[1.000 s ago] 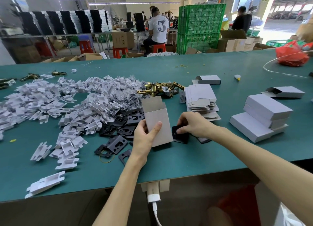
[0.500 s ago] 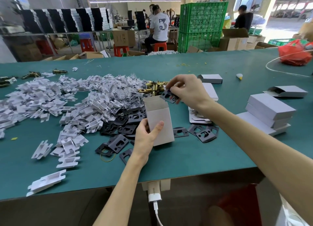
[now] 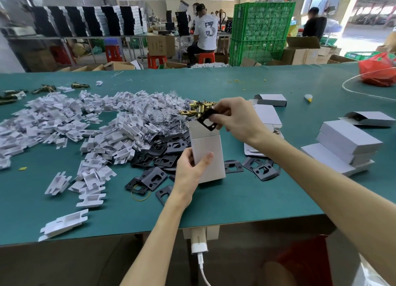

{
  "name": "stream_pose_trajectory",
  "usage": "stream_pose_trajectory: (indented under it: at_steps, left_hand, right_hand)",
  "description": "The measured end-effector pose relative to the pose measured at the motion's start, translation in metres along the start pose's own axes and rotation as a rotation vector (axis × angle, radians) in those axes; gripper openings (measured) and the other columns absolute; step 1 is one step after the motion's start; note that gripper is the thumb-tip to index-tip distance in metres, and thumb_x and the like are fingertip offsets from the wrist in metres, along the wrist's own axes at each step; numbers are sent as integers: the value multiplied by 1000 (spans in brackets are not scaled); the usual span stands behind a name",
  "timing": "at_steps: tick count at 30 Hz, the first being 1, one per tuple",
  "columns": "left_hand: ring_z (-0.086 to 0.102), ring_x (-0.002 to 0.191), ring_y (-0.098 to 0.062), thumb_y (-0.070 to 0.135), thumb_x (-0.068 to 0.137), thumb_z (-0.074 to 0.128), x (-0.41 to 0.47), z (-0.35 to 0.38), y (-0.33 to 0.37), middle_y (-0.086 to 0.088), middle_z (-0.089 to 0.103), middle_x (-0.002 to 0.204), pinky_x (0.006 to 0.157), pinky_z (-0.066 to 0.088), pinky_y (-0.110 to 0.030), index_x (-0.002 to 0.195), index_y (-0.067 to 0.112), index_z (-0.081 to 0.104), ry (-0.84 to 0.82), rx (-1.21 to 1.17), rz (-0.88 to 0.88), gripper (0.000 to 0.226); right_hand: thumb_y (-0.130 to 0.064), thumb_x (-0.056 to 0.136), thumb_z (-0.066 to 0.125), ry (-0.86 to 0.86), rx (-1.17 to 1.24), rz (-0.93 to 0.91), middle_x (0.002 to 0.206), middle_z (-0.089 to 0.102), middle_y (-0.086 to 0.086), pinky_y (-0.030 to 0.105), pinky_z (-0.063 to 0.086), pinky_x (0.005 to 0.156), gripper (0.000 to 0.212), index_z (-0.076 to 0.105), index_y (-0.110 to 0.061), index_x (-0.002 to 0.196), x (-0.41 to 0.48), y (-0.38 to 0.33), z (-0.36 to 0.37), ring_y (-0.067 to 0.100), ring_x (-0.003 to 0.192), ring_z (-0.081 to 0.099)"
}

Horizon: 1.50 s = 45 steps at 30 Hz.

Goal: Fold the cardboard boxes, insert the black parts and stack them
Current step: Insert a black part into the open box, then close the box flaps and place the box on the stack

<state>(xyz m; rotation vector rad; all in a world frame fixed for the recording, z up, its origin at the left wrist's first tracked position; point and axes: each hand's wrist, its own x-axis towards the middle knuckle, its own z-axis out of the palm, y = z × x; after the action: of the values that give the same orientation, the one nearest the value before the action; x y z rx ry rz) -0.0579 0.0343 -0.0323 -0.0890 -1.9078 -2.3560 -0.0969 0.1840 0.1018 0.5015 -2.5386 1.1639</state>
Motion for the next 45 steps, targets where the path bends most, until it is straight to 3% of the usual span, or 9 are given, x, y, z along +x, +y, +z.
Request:
stream_pose_trajectory:
  at_steps: [5, 11, 14, 17, 21, 27, 30, 36, 45]
  left_hand:
    - [74, 101, -18, 34, 80, 83, -2, 0, 2, -1, 77, 111, 77, 60, -27, 121, 13, 63, -19, -12, -4, 50]
    - [74, 100, -20, 34, 80, 83, -2, 1, 3, -4, 77, 111, 78, 61, -30, 120, 15, 65, -22, -10, 1, 48]
    - [74, 101, -20, 34, 80, 82, -1, 2, 3, -5, 77, 111, 79, 61, -31, 119, 14, 65, -16, -13, 1, 48]
    - [74, 104, -22, 34, 81, 82, -2, 2, 4, -3, 77, 112, 79, 62, -30, 120, 15, 64, -12, -28, 3, 47]
    - [73, 109, -21, 34, 83, 81, -3, 1, 5, 1, 76, 117, 82, 62, -33, 131, 21, 58, -8, -40, 22, 55]
    - [73, 111, -23, 25, 93, 77, -2, 1, 5, -1, 73, 128, 84, 63, -40, 158, 34, 39, -52, -37, 60, 75]
    - [74, 106, -24, 23, 94, 76, -2, 1, 3, -1, 76, 120, 82, 64, -42, 154, 32, 46, -41, 5, 54, 67]
    - [76, 93, -26, 21, 94, 76, -1, 1, 2, -8, 77, 110, 70, 63, -36, 131, 24, 64, -25, 48, 41, 38]
    - [72, 88, -23, 30, 96, 74, 0, -1, 0, -7, 78, 105, 69, 62, -38, 111, 17, 74, 1, 36, 31, 20]
  right_hand:
    - [-12, 88, 77, -85, -213, -71, 80, 67, -1, 24, 45, 70, 8, 78, -10, 96, 6, -1, 2, 13, 71, 60]
    - [-22, 100, 63, -364, -452, -94, 106, 73, 3, 41, 37, 101, 17, 77, -17, 109, 2, 1, 9, 25, 115, 47]
    - [-33, 104, 54, -399, -547, -65, 105, 70, -3, 40, 23, 93, 22, 74, -28, 110, 1, 1, 8, 26, 116, 37]
    - [-34, 103, 56, -245, -527, -127, 101, 71, -7, 36, 23, 86, 20, 75, -26, 104, -2, -2, 5, 23, 107, 47]
    - [-21, 97, 67, -18, -261, -71, 103, 64, 4, 40, 50, 89, 14, 66, -10, 105, -11, 9, 2, 19, 93, 58]
    - [-36, 98, 64, -107, 119, 228, 121, 62, 3, 49, 54, 96, 45, 53, -22, 139, -56, 38, 29, 23, 107, 65]
    - [-30, 96, 68, -12, 409, 318, 127, 59, -1, 47, 57, 94, 48, 52, -35, 140, -76, 48, 44, 22, 111, 66]
    - [-22, 92, 74, 142, 657, 316, 117, 68, -3, 23, 58, 69, 46, 60, -32, 135, -95, 57, 63, 8, 83, 72]
    - [-22, 86, 76, 174, 838, 382, 111, 74, 8, 54, 53, 95, 25, 74, -25, 112, -104, 69, 70, 34, 105, 66]
